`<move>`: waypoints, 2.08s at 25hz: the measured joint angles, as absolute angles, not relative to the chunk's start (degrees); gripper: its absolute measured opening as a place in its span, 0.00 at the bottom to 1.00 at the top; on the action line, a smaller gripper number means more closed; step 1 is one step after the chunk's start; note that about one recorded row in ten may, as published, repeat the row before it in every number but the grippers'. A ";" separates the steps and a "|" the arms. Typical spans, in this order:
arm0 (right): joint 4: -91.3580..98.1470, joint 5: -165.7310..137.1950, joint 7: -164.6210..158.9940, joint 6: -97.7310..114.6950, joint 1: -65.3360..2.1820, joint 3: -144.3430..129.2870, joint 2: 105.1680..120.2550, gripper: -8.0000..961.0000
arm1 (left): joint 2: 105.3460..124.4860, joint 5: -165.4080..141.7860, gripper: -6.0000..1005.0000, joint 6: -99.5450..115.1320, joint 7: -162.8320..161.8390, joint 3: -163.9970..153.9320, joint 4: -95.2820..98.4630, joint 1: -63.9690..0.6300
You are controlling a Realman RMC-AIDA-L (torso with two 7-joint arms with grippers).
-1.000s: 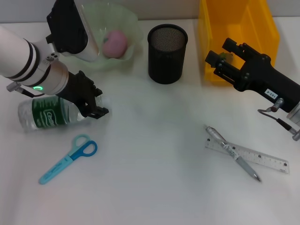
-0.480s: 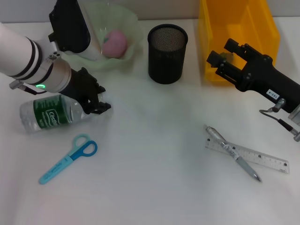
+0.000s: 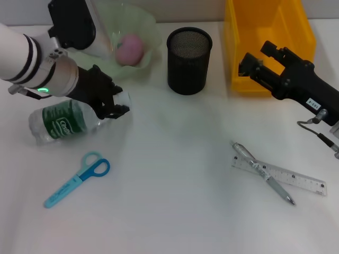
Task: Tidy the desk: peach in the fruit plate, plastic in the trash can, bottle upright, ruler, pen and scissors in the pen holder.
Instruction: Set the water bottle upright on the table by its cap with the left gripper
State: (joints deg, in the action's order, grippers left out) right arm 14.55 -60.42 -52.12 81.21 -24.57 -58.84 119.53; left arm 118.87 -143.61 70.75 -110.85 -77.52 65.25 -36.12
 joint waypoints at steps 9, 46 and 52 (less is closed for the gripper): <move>13.72 -60.33 -52.12 81.21 -24.86 -57.46 119.53 0.75 | 118.65 -138.57 0.44 71.70 -110.89 -76.53 71.47 -33.38; 13.45 -60.29 -52.12 79.94 -27.12 -56.60 119.53 0.75 | 118.44 -118.65 0.22 70.58 -106.31 -63.40 74.27 -27.20; 13.45 -60.29 -52.12 79.72 -27.26 -56.60 119.62 0.75 | 118.50 -118.43 0.14 69.28 -105.62 -63.34 74.02 -26.56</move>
State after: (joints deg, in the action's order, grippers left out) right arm 13.45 -60.29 -52.12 79.72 -27.26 -56.60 119.62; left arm 118.50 -118.44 69.28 -105.62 -63.34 74.02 -26.56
